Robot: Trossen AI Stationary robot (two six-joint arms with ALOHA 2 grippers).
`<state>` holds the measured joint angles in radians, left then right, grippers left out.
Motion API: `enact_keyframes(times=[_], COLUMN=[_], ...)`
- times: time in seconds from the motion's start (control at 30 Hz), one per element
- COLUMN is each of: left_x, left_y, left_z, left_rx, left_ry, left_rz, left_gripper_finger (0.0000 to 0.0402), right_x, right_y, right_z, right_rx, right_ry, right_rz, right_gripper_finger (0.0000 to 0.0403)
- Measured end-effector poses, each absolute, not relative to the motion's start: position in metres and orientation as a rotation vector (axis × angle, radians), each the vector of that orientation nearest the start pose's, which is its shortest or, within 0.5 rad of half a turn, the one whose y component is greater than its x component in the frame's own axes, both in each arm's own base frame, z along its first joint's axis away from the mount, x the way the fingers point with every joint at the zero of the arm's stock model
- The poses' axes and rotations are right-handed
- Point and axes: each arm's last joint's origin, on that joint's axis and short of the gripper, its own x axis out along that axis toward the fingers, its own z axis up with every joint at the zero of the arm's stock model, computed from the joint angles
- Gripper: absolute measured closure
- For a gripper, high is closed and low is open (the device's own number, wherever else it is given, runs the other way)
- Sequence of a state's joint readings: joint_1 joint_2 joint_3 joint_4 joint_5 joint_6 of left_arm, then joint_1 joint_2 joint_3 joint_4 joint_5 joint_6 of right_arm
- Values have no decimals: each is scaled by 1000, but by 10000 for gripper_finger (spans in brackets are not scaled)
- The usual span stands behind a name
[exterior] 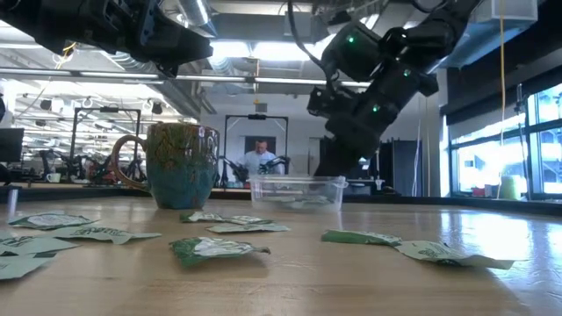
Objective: Pick and place items into bin
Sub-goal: Put the light green stevia pack into the transparent bin, then put the green truvia pack into the transparent bin
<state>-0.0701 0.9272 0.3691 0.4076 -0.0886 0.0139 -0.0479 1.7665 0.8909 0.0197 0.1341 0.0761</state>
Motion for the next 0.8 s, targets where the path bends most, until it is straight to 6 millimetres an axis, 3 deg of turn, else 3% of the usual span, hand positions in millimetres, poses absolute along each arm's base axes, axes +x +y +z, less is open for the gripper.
enact_keyframes(times=[0.37,0.7,0.8], left_x=[196,196,196], left_y=[-11,-11,-11], left_z=[221,221,221], left_rx=[26,26,26], left_ry=[151,150,153], left_rz=[18,18,18], left_gripper_finger=[313,313,313], right_x=[338,336,337], right_y=[-21,-22,-17], right_z=[139,153,162], right_rx=[32,14,16], right_ry=[847,820,818], right_rz=[-206,-262,-192], right_gripper_finger=[391,297,279])
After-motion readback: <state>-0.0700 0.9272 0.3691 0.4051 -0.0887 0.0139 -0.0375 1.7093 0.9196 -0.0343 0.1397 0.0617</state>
